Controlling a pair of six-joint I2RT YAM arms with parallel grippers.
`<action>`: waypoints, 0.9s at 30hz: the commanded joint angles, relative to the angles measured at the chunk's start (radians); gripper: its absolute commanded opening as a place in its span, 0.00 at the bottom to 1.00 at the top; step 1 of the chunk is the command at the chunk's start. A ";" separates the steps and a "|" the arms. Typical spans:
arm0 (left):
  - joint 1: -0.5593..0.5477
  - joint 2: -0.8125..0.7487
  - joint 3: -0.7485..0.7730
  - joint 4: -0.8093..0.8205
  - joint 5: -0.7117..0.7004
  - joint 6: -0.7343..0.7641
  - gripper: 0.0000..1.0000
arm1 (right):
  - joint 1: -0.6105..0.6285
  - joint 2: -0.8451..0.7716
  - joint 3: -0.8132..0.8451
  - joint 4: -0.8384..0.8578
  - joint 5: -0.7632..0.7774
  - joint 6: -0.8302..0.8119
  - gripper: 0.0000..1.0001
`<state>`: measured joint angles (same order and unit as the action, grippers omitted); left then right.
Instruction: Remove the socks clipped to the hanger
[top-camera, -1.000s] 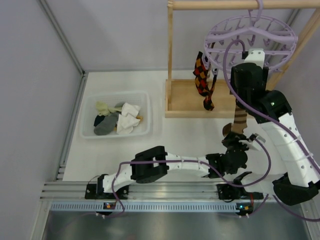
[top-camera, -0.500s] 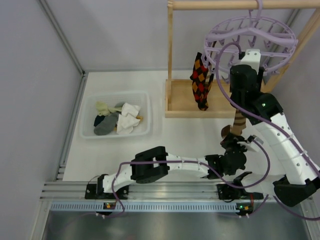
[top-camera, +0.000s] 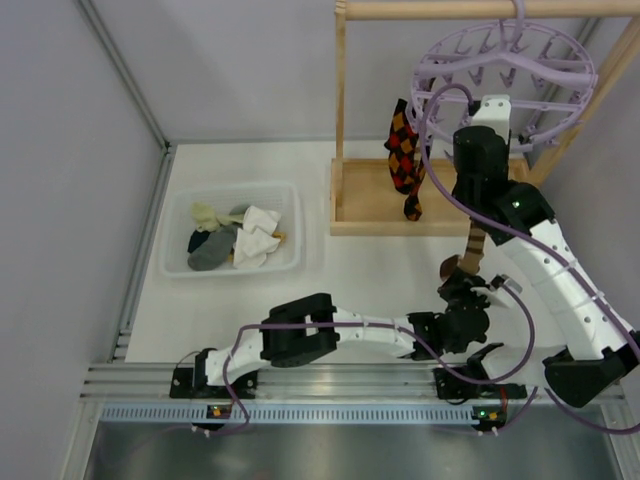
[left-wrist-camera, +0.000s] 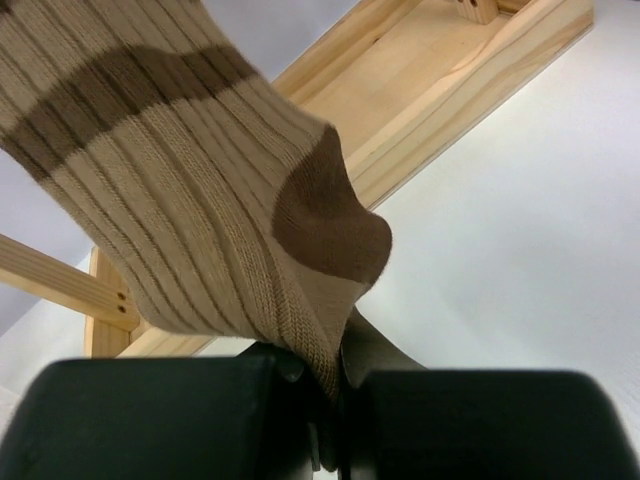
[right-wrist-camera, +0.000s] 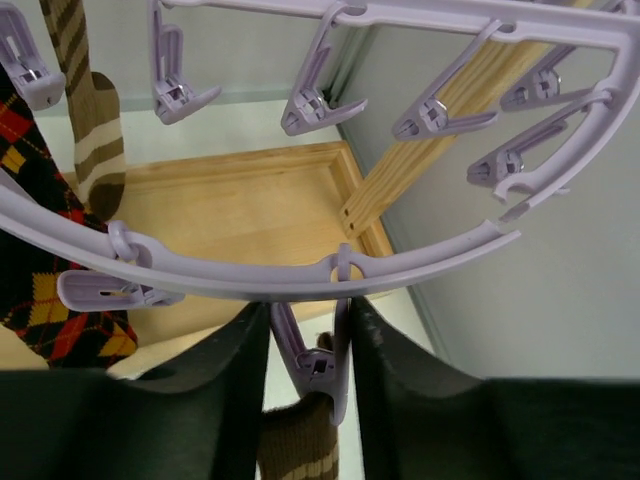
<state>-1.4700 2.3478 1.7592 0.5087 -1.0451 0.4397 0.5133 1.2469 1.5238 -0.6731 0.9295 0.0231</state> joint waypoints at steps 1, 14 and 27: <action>-0.027 -0.059 -0.018 0.025 0.022 -0.010 0.00 | -0.007 -0.001 0.001 0.078 0.025 -0.005 0.26; 0.007 -0.231 -0.235 -0.001 -0.004 -0.151 0.00 | -0.013 -0.061 -0.040 0.063 -0.038 0.024 0.15; 0.244 -0.904 -0.601 -0.557 0.000 -0.637 0.00 | -0.120 -0.188 -0.139 0.061 -0.259 0.107 0.42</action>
<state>-1.2568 1.5219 1.2095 0.1112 -1.0386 -0.0654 0.4263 1.0885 1.4067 -0.6258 0.7395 0.0910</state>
